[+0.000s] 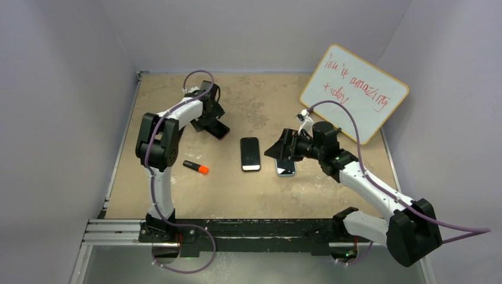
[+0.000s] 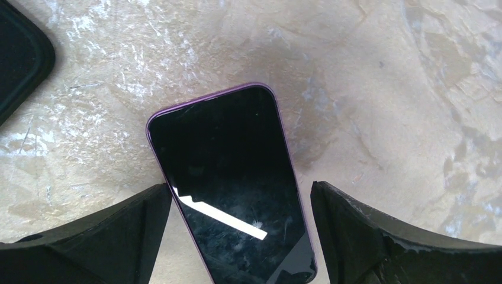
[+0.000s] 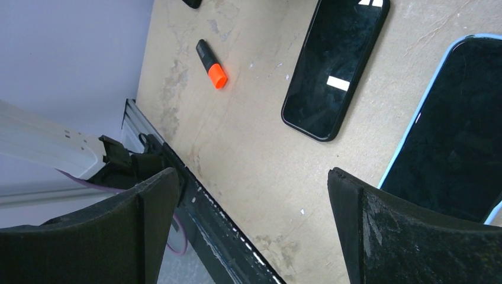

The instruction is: Put the phone into the phone case

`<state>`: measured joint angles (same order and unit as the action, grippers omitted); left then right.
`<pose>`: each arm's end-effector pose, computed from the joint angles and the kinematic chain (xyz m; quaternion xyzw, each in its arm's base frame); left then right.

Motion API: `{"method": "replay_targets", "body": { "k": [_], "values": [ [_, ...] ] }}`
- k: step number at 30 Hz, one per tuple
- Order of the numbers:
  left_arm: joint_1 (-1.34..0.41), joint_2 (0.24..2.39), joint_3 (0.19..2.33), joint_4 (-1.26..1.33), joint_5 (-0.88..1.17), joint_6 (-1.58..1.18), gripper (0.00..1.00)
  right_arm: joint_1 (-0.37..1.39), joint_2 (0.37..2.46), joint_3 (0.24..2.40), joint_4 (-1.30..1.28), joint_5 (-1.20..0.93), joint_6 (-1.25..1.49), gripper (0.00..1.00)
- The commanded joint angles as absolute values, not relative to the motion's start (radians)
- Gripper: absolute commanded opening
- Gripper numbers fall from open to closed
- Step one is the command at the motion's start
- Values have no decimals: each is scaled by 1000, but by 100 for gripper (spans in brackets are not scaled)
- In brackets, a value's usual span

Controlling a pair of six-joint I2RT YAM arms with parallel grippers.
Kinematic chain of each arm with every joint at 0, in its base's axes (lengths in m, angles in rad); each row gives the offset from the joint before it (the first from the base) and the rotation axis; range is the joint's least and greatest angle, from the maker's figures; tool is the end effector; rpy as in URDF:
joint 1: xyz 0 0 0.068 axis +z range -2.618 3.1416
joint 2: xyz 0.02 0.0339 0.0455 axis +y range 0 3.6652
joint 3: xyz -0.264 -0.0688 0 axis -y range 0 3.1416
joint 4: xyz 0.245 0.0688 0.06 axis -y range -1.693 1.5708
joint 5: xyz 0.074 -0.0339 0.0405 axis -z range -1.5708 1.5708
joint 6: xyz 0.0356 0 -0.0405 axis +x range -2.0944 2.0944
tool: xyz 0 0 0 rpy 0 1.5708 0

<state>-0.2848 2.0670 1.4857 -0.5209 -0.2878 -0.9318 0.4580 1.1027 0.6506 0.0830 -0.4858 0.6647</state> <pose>0.4177 -0.1117 0.1648 -0.3376 0.9021 -0.0168 0.2683 0.2132 0.1236 0.2580 -0.0527 0.8104 0.4601 0.3589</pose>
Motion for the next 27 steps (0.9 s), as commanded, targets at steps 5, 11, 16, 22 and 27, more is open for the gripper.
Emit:
{"method": "replay_targets", "body": {
  "k": [5, 11, 16, 22, 27],
  "values": [
    [-299, 2195, 1616, -772, -362, -1133, 93, 473, 1105, 724, 88, -467, 659, 96],
    [-299, 2260, 1694, -877, -386, -1185, 93, 474, 1109, 735, 74, -457, 640, 96],
    [-299, 2308, 1732, -925, -351, -1215, 91, 475, 1123, 743, 74, -462, 639, 96],
    [-299, 2321, 1726, -913, -327, -1201, 83, 474, 1136, 774, 63, -444, 630, 98],
    [-299, 2295, 1669, -882, -305, -1164, 74, 476, 1170, 783, 105, -420, 667, 99]
  ]
}}
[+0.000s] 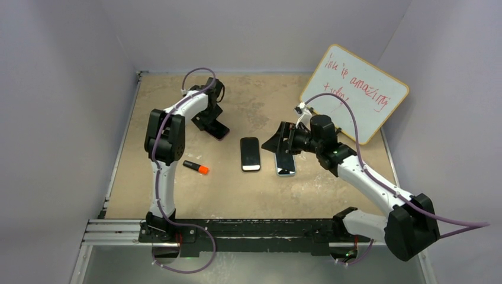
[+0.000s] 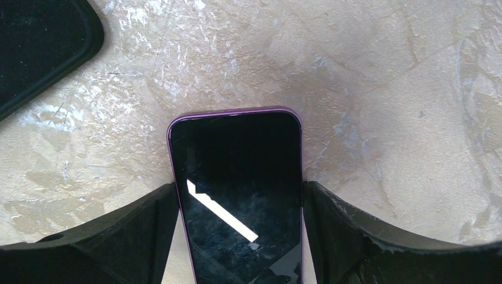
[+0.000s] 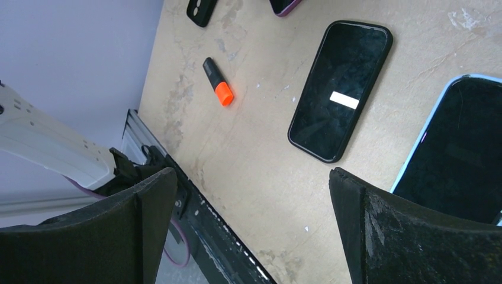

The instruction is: Put the phone into the phone case

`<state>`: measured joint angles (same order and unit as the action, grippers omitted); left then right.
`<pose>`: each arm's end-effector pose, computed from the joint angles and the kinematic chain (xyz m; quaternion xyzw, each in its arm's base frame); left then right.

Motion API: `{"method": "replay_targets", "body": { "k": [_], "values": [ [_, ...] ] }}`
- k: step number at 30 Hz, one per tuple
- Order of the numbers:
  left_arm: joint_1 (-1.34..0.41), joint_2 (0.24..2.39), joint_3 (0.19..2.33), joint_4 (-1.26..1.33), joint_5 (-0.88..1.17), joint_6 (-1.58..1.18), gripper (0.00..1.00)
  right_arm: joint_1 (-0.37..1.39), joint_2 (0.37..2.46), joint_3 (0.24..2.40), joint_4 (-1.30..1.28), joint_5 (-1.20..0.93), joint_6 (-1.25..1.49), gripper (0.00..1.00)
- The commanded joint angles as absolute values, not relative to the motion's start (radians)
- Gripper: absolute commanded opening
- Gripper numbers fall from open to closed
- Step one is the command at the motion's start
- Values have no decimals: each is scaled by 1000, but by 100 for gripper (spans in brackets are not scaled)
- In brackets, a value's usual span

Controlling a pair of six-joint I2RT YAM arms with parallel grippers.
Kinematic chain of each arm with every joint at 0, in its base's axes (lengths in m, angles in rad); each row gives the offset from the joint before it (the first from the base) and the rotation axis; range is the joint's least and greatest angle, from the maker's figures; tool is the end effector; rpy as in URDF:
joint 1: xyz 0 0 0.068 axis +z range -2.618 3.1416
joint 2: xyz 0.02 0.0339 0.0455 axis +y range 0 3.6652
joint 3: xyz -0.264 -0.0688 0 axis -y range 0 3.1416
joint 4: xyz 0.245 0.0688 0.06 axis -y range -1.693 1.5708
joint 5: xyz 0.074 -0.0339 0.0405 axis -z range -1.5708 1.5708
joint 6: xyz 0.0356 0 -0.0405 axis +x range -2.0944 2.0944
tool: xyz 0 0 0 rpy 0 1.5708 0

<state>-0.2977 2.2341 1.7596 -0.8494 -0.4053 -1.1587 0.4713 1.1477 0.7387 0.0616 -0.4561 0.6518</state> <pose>0.4381 -0.1197 0.1595 -0.4282 0.8730 0.0688 0.2230 0.2244 0.1320 0.2758 -0.0574 0.8059 0.4545 0.3749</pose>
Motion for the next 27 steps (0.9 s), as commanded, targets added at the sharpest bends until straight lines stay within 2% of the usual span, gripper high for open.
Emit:
{"method": "replay_targets", "body": {
  "k": [1, 9, 15, 19, 22, 27],
  "values": [
    [-299, 2283, 1653, -870, -302, -1149, 73, 476, 1182, 787, 116, -417, 673, 99],
    [-302, 2154, 1494, -754, -237, -1022, 65, 521, 1323, 856, 200, -403, 690, 99],
    [-303, 2044, 1355, -664, -172, -967, 62, 579, 1533, 951, 254, -434, 697, 80],
    [-302, 1976, 1242, -587, -116, -942, 58, 624, 1641, 1009, 296, -410, 708, 63],
    [-302, 1932, 1177, -538, -80, -927, 55, 639, 1734, 1062, 327, -418, 728, 57],
    [-302, 1866, 1113, -467, -36, -909, 54, 655, 1869, 1194, 293, -411, 712, 54]
  ]
}}
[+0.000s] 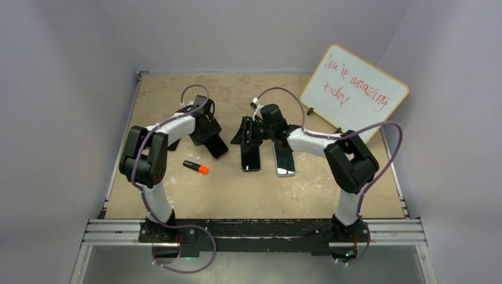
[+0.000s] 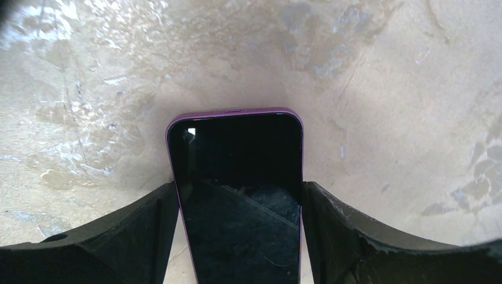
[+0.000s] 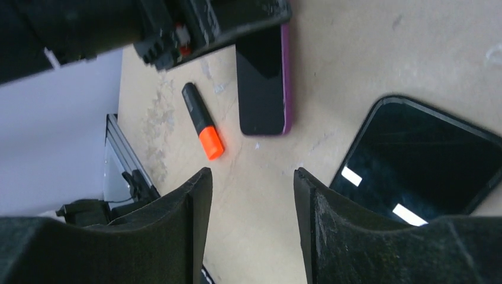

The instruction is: Put the phone into the phone case

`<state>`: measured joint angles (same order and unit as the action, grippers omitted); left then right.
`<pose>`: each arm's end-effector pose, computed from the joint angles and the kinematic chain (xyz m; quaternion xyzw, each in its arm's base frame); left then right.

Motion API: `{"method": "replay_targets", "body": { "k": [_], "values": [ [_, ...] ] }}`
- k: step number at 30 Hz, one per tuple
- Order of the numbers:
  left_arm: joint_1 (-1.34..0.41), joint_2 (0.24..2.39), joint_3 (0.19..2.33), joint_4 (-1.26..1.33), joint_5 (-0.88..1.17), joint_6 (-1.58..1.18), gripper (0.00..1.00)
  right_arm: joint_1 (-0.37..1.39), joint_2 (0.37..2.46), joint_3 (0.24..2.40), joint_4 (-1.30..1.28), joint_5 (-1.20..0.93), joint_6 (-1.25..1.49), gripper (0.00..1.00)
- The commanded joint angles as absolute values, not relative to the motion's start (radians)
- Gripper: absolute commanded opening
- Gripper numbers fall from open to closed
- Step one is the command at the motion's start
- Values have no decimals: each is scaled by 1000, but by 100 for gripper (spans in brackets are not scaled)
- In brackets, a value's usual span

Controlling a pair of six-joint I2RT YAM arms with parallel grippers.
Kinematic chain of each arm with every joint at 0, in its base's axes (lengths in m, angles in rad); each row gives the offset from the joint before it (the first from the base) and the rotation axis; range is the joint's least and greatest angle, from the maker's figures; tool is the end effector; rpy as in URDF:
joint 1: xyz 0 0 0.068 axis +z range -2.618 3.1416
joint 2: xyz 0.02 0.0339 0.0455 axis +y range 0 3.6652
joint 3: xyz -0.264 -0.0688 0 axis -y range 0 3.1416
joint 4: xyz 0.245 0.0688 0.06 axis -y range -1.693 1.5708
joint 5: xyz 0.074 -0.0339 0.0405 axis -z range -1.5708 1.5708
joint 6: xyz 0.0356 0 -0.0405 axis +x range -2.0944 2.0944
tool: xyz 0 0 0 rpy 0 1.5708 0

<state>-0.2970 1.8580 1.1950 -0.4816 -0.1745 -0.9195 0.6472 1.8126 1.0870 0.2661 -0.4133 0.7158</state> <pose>0.3555 -0.1023 0.1639 -0.3157 0.9212 -0.0505 0.2216 0.3120 0.2537 0.2048 -0.0797 0.8347 0.4606 0.2911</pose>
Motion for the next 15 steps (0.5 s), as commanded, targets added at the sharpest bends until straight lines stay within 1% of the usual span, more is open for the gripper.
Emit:
{"method": "replay_targets", "body": {
  "k": [1, 8, 15],
  "values": [
    [-302, 1857, 1107, -456, -27, -906, 54, 655, 1893, 1217, 286, -412, 710, 54],
    [-298, 1801, 1029, -364, 101, -877, 52, 660, 2056, 1340, 272, -434, 710, 49],
    [-290, 1750, 989, -307, 160, -859, 49, 667, 2121, 1360, 318, -457, 747, 45]
  ]
}}
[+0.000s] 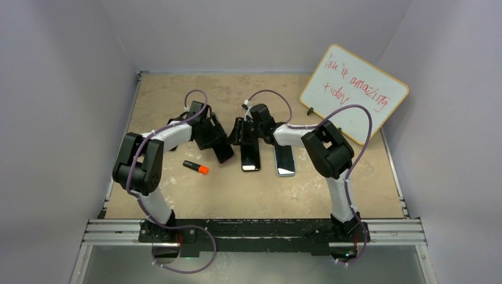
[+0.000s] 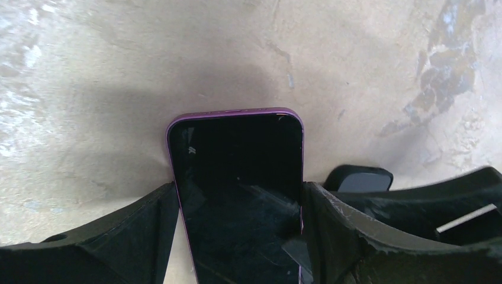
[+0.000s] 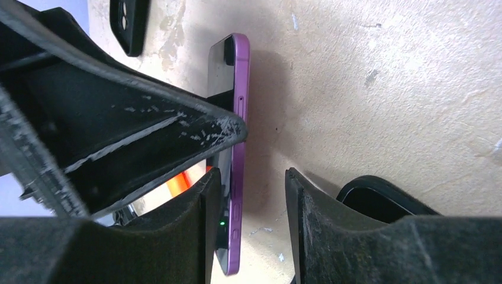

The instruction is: Put the phone into the phone case

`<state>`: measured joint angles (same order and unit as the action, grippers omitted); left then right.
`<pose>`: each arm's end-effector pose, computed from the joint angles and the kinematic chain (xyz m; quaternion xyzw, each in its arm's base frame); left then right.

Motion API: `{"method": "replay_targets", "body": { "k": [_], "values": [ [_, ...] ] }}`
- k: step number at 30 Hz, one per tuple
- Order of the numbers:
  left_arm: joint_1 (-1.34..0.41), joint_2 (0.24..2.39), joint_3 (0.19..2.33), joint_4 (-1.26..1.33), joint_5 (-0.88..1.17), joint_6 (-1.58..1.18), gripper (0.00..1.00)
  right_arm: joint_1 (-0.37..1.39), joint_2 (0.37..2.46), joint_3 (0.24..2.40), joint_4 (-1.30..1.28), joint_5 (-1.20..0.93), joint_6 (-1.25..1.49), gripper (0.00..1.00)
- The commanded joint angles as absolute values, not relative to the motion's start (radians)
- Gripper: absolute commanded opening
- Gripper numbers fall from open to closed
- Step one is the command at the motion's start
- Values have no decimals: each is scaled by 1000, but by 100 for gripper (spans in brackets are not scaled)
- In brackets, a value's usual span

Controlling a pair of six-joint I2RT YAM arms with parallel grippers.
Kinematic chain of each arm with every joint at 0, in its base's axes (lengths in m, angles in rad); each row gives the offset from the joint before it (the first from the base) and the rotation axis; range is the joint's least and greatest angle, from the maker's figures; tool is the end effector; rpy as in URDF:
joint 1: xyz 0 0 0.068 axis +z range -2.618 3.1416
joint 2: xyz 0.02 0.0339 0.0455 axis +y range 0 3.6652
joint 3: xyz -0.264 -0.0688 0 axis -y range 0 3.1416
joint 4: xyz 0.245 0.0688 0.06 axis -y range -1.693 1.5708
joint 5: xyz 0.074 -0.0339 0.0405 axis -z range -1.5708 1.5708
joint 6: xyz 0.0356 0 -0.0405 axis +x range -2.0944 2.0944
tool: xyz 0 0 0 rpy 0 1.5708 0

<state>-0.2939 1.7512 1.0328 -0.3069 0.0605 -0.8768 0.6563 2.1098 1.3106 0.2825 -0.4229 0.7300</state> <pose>0.3326 -0.1029 0.1635 -0.2688 0.9243 -0.1730 0.2083 0.3570 0.2934 0.1537 -0.0744 0.8484 0.4538 0.2624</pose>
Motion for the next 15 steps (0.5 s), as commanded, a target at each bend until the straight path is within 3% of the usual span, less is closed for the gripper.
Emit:
{"method": "replay_targets", "body": {
  "k": [1, 5, 12, 15],
  "values": [
    [-290, 1744, 983, -298, 167, -858, 49, 670, 2126, 1359, 320, -459, 747, 44],
    [-287, 1724, 954, -246, 204, -838, 49, 670, 2130, 1322, 374, -481, 768, 34],
    [-279, 1701, 949, -201, 268, -808, 53, 670, 2127, 1308, 413, -514, 772, 1],
    [-275, 1674, 954, -200, 272, -790, 60, 670, 2131, 1301, 440, -536, 790, 0]
  ]
}}
